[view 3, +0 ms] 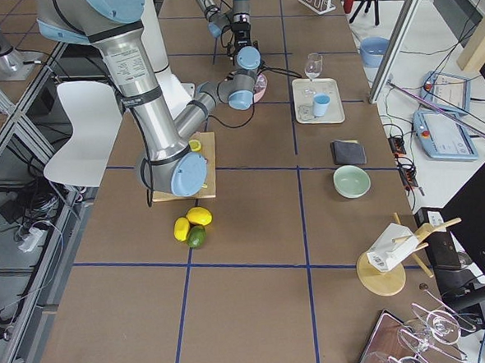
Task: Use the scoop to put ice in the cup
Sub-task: 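Drag the scoop through the ice to fill it with the right gripper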
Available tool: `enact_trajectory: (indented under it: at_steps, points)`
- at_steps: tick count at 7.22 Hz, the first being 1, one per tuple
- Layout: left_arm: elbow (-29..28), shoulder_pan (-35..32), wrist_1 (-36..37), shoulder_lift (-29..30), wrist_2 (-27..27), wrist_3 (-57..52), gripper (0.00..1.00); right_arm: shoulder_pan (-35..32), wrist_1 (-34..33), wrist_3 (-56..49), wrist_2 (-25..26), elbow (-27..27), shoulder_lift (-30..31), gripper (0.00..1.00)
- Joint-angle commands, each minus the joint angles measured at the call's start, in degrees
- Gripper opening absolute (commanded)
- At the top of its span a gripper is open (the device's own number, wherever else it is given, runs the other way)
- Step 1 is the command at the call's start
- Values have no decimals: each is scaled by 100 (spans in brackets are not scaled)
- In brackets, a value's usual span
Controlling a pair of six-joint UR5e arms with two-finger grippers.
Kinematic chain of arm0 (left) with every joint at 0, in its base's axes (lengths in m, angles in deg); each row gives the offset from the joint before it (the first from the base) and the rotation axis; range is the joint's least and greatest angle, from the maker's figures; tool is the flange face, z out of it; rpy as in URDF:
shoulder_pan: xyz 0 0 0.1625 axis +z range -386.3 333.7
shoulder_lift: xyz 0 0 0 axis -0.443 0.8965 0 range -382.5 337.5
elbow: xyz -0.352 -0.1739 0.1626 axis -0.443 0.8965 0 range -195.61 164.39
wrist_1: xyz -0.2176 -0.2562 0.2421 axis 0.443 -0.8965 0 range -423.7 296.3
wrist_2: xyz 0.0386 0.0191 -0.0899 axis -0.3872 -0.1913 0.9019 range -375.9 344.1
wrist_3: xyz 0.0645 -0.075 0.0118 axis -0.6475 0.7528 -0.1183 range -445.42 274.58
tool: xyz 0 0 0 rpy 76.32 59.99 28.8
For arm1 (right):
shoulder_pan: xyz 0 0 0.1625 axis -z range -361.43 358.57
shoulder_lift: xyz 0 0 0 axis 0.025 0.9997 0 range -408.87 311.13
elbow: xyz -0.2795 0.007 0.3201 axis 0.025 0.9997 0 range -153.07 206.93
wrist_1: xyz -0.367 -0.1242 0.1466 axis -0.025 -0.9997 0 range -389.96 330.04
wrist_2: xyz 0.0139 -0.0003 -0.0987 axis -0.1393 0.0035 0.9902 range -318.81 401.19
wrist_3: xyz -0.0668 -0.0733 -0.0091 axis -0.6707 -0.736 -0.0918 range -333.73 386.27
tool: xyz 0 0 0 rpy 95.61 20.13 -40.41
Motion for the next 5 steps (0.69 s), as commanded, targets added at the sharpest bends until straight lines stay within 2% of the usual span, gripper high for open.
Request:
enact_trajectory:
  at_steps: [1,3,5]
  points:
    - [2,-6,1,-2,4,0,100,0,724,325,8,142,152,0]
    - [2,-32,1,-2,4,0,100,0,1637,755,17,414,239,0]
    - [2,-59,1,-2,109,0,100,-26,2046,1116,17,451,240,0]
